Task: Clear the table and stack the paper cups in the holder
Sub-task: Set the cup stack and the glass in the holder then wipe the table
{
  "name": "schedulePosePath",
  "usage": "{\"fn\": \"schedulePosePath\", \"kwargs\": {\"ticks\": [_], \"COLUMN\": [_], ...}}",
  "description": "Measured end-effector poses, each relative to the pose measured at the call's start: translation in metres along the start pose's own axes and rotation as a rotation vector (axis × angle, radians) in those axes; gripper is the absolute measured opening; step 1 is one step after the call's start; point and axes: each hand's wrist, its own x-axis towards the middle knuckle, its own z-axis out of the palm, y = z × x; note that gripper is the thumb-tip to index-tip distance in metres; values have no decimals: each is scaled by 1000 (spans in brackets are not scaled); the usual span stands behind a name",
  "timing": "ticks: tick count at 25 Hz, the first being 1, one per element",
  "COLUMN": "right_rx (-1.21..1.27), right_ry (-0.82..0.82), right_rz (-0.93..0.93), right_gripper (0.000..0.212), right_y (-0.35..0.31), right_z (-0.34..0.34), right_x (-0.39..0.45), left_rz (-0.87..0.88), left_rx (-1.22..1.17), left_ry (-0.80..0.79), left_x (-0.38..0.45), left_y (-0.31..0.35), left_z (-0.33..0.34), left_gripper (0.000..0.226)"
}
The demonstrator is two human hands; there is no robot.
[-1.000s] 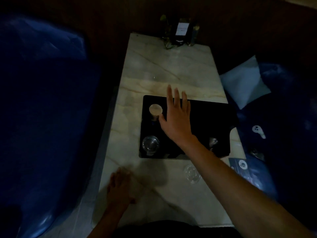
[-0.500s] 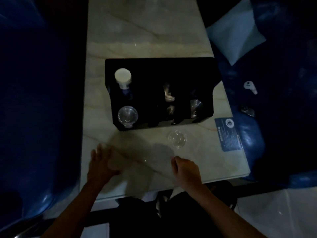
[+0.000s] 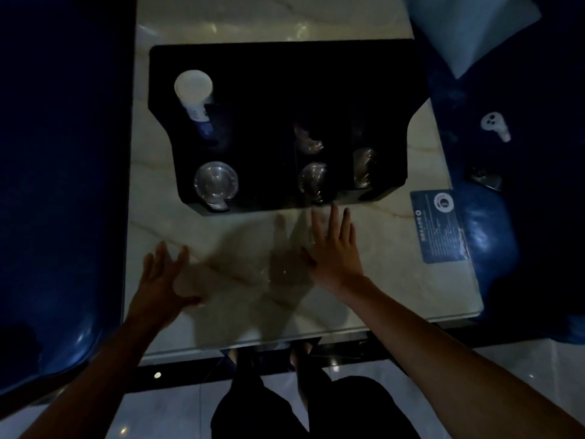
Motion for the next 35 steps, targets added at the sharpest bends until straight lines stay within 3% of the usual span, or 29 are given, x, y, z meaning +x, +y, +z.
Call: {"fn": "schedulePosePath", "kwargs": {"ticks": [5,18,22,26,28,30,31,33,35], "right_rx": [-48,-85,282,1213,1431,1566,1620,1601,1478], "right_ry": [-33,-66,77,73,100,51,10,-18,14], "right_rz": [-67,-170,-58,437,553,562,550,531,477], "right_gripper": [73,68,46,32,34,36,37,39,39], "right_y": [8,-7,-22,-62,-80,-94,-100,-108,-113], "right_z": [20,6,-10,-42,-61,-79,-85,-94,-98], "right_x": [-2,-18,-26,-39,-51,-64,-71,-81,-89], "left_rz": [14,74,59,9,-30,-16,9,40,5], "left_rx": [-12,16,-9,24,-144,-458,-645,-1030,-1224], "left_ry": [9,38,27,-61,-46,-12,-73,-214,-198], "left_x": [-1,3,2,0,-12,-37,-52,-80,-96], "left_y": [0,-8,-10,0,25,62,82,116,131], "left_z": [1,6,8,-4,-19,-34,-40,-46,-53], "left_gripper": [129,129,130,124,102,63,45,27,18]}}
